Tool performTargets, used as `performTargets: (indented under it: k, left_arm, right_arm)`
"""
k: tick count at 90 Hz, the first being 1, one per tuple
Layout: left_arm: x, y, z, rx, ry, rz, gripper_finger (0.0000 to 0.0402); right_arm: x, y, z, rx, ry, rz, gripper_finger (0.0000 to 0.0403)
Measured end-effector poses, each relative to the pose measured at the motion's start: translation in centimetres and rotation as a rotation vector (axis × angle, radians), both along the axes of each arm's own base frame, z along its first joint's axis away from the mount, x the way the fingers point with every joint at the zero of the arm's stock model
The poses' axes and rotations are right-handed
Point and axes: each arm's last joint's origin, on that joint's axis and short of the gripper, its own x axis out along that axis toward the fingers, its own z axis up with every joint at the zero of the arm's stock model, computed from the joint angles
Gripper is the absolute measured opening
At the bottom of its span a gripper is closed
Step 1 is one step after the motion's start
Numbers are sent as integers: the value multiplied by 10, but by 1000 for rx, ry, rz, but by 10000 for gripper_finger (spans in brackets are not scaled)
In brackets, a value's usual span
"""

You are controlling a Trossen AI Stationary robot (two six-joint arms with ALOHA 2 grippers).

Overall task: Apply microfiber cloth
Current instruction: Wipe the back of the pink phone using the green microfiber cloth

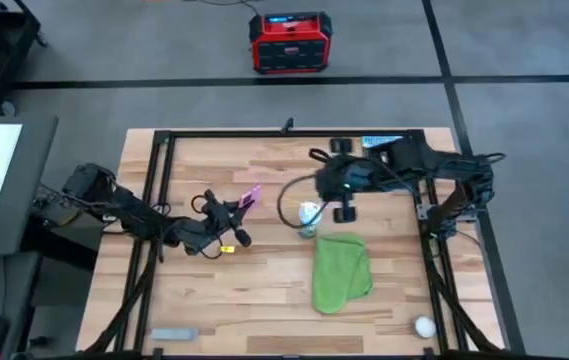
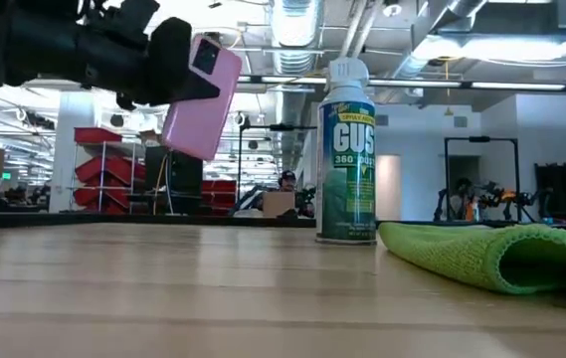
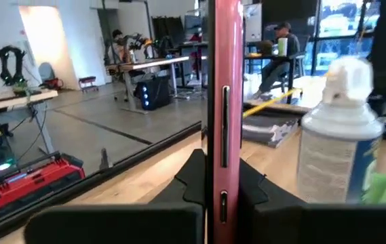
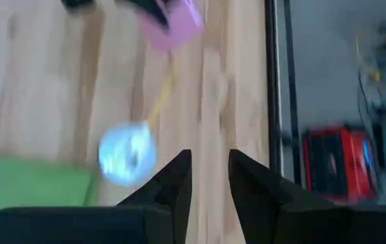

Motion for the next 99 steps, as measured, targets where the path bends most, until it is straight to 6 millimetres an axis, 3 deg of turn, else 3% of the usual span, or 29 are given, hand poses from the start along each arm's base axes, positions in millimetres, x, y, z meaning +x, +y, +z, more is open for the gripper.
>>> performTargets:
  k: [24,35,56,77,86,99]
  left_arm:
    - [-2,-3,2,24,16,-24,0]
    - [-1,-4,3,25,14,-43,0]
    - [-1,-6,4,54,24,-79,0]
    - [-1,-6,4,56,25,-87,0]
    - [0,-7,4,57,23,-119,0]
    - [0,-7,4,59,24,-131,0]
  right_arm:
    - [-67,28,38,62,-190,19,74]
    - [-91,36,33,58,-237,24,65]
    - [-132,34,-27,117,-290,-35,63]
    - [-170,23,-94,303,-516,-19,63]
    - [-174,22,-122,355,-583,-9,63]
    - [-166,29,-160,402,-617,12,63]
